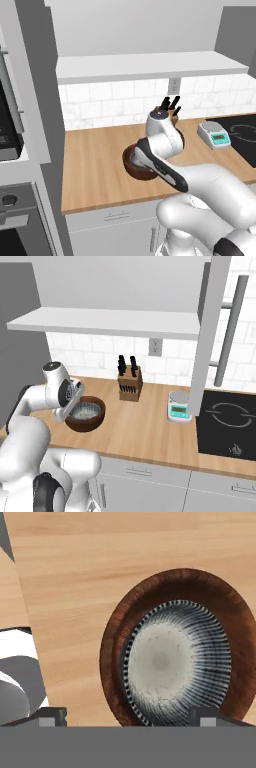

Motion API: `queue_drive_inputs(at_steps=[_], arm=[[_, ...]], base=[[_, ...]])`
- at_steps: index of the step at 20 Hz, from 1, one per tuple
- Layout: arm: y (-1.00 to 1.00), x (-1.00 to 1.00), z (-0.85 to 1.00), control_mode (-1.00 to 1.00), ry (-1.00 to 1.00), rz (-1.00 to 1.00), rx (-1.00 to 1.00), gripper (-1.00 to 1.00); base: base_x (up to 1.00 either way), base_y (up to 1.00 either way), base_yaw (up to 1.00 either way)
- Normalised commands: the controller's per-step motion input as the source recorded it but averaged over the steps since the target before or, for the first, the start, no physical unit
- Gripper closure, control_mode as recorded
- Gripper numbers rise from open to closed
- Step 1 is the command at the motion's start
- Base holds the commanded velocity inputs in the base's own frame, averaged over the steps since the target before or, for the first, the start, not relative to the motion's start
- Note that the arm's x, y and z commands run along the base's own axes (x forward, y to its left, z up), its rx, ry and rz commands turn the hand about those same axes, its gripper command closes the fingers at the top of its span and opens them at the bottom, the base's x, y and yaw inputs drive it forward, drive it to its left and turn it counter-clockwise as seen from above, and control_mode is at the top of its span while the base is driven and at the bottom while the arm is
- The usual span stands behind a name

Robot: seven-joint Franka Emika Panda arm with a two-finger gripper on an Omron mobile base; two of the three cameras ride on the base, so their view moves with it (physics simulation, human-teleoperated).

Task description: Pick up the bowls on the counter and stack them on top of one another in the open cabinet. Place the smaller bowl on top of the larger bowl.

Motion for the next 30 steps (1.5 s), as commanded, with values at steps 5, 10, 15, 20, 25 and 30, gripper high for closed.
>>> queue_drive_inputs(at_steps=[5,10,15,20,25,30], arm=[[0.07,-0.38,-0.27,-1.00,0.07,0.00,0.00,-1.00],[0.14,0.27,-0.71,-1.00,0.04,0.00,-0.02,-1.00],[0.16,0.44,-0.49,-1.00,0.00,0.00,-0.07,-1.00],[0.03,0.21,-0.36,-1.00,0.00,0.00,-0.04,-1.00],[0.00,0.16,-0.49,-1.00,0.00,0.00,-0.02,1.00],[-0.01,-0.08,0.00,-1.00,0.00,0.00,0.00,1.00]], base=[[0.00,0.00,0.00],[0.00,0.00,0.00],[0.00,0.00,0.00],[0.00,0.00,0.00],[0.00,0.00,0.00],[0.00,0.00,0.00]])
